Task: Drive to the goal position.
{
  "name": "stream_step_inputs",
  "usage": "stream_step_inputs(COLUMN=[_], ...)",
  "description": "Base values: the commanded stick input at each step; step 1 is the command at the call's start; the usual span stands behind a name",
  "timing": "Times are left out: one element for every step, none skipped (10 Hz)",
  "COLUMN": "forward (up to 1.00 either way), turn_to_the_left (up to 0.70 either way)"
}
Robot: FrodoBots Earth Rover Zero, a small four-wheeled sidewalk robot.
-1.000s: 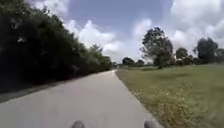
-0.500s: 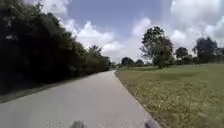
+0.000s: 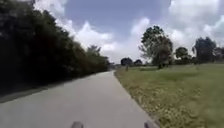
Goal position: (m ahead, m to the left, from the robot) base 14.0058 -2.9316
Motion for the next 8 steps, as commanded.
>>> stream_step_inputs(forward=[0.85, 0.85, 0.85, 0.85, 0.85, 0.85, 0.85, 0.85], turn_to_the_left=[0.00, 0.00, 0.00, 0.00, 0.00, 0.18, 0.34, 0.15])
